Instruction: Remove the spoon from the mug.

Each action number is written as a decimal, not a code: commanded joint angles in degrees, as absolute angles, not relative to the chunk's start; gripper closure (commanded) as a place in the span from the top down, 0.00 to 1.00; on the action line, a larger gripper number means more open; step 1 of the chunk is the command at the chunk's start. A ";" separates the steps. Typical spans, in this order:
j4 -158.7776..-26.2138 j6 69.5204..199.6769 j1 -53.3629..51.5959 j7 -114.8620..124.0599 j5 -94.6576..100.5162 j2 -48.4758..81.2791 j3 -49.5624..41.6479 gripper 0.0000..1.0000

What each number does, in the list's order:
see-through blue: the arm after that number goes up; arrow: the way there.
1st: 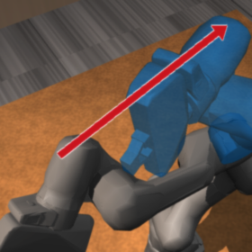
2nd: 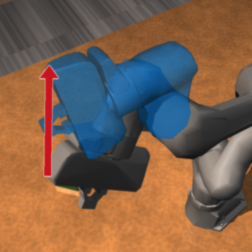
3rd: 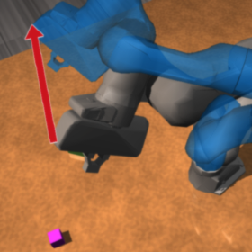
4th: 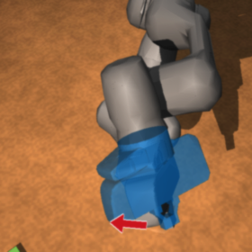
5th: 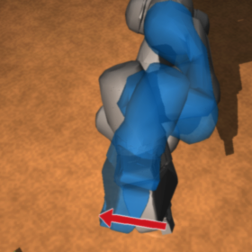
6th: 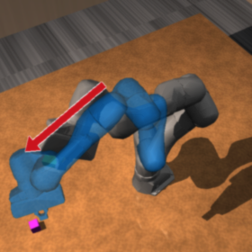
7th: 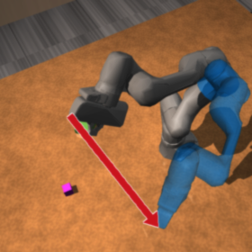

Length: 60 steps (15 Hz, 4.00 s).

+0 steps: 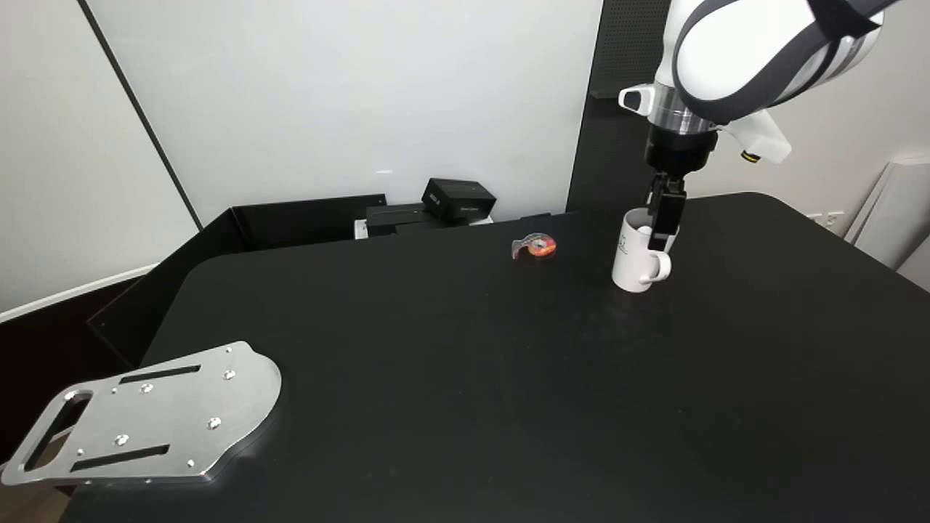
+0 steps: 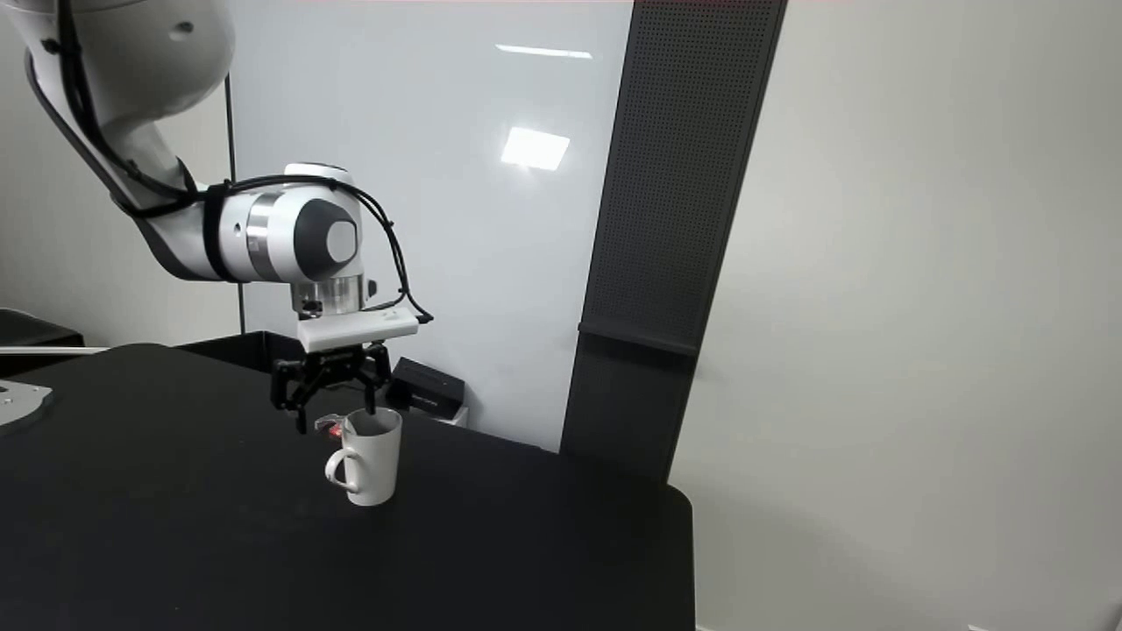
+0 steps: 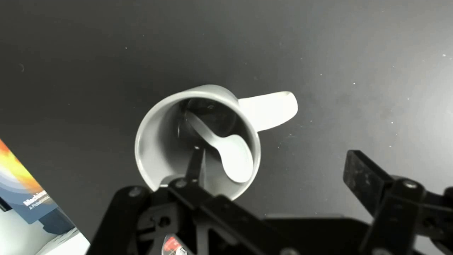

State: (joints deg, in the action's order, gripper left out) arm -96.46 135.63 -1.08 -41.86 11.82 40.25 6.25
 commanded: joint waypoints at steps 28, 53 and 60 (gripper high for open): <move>-93.45 136.15 -1.72 -40.65 12.81 41.22 5.96 0.01; -73.08 108.08 -2.56 -41.27 11.64 38.69 5.96 0.01; -80.17 107.44 -2.25 -40.58 13.79 34.78 4.51 0.01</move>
